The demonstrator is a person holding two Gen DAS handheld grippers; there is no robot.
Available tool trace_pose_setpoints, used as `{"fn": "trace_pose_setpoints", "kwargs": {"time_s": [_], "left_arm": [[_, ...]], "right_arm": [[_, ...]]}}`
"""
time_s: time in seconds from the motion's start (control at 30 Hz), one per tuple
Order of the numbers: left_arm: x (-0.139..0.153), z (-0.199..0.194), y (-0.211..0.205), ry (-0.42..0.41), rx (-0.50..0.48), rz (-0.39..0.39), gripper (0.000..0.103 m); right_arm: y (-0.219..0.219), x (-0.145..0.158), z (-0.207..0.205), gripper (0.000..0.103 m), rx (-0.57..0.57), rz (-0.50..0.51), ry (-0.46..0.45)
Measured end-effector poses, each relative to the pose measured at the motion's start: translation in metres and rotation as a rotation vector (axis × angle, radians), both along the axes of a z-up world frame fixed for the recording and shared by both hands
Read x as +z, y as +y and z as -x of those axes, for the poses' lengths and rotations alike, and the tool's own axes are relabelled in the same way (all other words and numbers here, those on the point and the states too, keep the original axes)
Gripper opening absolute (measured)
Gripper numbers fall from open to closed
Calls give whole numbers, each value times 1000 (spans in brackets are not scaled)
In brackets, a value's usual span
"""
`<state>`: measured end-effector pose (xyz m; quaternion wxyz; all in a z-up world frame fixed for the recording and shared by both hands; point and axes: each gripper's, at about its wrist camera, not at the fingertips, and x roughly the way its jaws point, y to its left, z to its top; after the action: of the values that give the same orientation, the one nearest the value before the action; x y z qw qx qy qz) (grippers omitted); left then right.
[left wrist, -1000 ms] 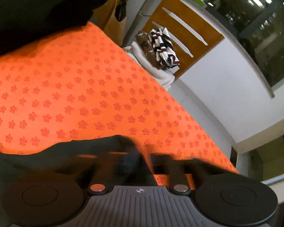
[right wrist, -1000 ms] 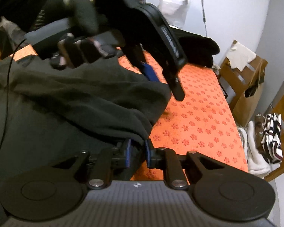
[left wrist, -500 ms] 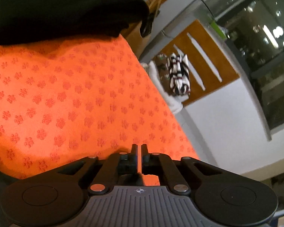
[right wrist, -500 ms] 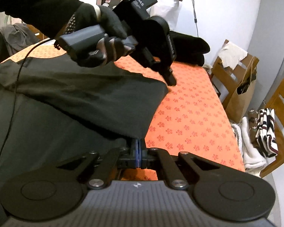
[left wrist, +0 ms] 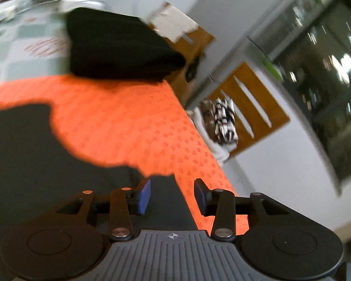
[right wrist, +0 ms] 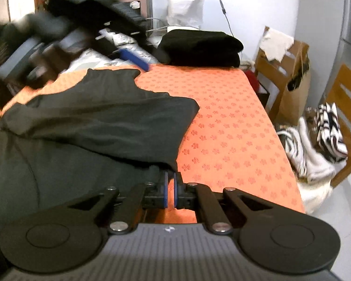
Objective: Fold clothes
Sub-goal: 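Smooth the folded sleeve flat with the left gripper while the right gripper holds the garment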
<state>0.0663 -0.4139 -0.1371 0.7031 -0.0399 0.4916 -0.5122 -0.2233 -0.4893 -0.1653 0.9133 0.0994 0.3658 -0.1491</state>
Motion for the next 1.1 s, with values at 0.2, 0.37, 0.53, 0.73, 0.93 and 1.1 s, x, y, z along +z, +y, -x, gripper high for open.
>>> {"fn": "trace_pose_setpoints", "kwargs": {"time_s": [0.2, 0.37, 0.53, 0.73, 0.93, 1.1], "left_arm": [[-4, 30, 59, 8, 89, 20, 49], [-6, 47, 116, -67, 143, -10, 55], [-10, 46, 187, -126, 291, -54, 57], [-20, 25, 263, -168, 521, -138, 57], [-23, -4, 301, -195, 699, -155, 57], [-29, -14, 304, -253, 710, -206, 57]], "right_arm": [[4, 28, 16, 8, -49, -42, -7], [17, 39, 21, 13, -43, -33, -3], [35, 44, 26, 18, -25, -28, 0], [55, 51, 32, 19, -2, -22, 2], [67, 53, 35, 21, 13, -18, 10], [68, 54, 39, 21, 7, -9, 21]]}}
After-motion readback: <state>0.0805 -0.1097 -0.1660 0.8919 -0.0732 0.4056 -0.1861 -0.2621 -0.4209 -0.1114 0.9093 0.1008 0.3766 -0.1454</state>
